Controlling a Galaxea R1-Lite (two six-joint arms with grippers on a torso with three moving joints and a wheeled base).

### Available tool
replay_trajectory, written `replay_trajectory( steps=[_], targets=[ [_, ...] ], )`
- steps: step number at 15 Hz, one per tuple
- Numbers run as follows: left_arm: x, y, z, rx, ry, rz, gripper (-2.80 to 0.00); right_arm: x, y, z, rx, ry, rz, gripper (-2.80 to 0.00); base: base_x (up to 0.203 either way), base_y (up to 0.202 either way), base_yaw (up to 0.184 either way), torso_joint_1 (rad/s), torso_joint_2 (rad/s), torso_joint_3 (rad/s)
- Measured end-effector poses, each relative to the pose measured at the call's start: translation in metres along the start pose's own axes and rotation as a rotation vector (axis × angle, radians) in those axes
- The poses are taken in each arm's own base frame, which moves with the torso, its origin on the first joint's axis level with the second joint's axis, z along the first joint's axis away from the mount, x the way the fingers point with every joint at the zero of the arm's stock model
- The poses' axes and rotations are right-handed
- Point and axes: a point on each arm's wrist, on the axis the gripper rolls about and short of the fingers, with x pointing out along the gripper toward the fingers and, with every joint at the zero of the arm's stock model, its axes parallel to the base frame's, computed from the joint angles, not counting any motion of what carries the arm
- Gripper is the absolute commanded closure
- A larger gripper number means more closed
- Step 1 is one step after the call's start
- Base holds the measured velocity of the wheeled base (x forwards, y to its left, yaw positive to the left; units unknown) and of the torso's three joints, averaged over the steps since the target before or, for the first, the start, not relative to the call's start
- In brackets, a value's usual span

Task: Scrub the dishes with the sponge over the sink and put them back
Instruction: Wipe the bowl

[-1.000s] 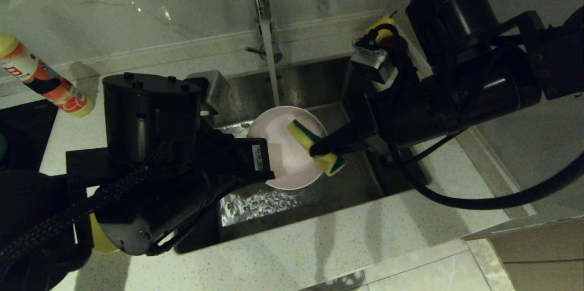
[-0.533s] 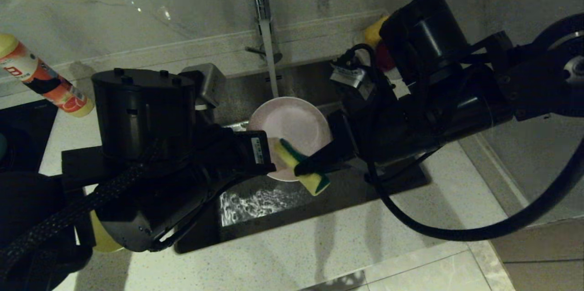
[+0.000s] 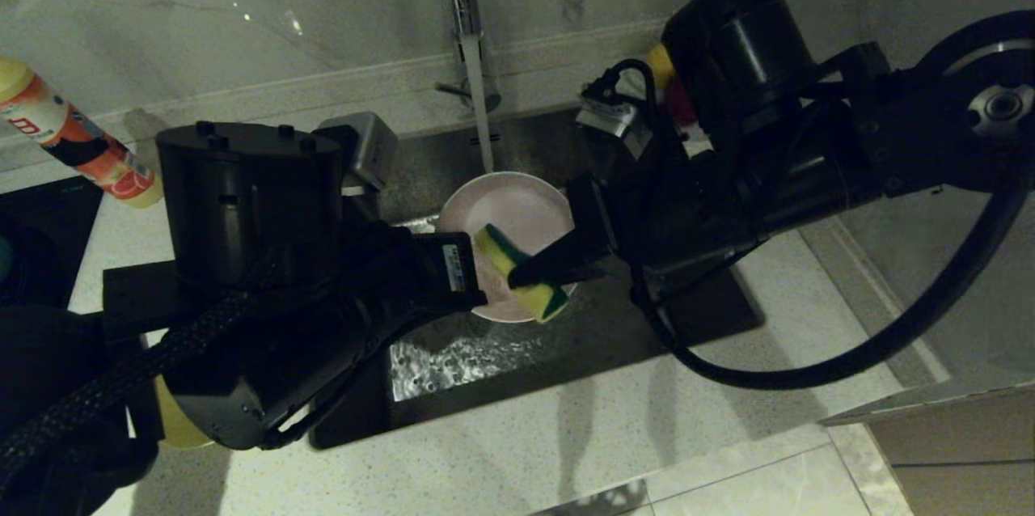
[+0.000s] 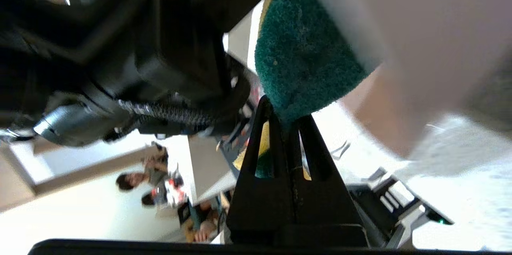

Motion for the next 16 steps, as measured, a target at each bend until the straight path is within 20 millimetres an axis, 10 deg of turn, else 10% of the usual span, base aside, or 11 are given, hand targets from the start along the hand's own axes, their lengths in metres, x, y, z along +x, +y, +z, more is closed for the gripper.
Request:
replay_trajectory(
  steps=[8,16],
  targets=[
    [0.0,0.003,-0.009,0.012,0.022,0.007,0.0,-0.016,-0.001,0.02,-0.02,-0.084,0.001,0.0,0.0,0.0,0.0,0.0,0.0,0.0],
    [0.0,0.009,-0.001,-0.008,-0.005,0.029,0.0,-0.024,-0.007,-0.009,0.031,0.011,-0.044,0.0,0.0,0.0,0.0,0.0,0.0,0.0]
  ],
)
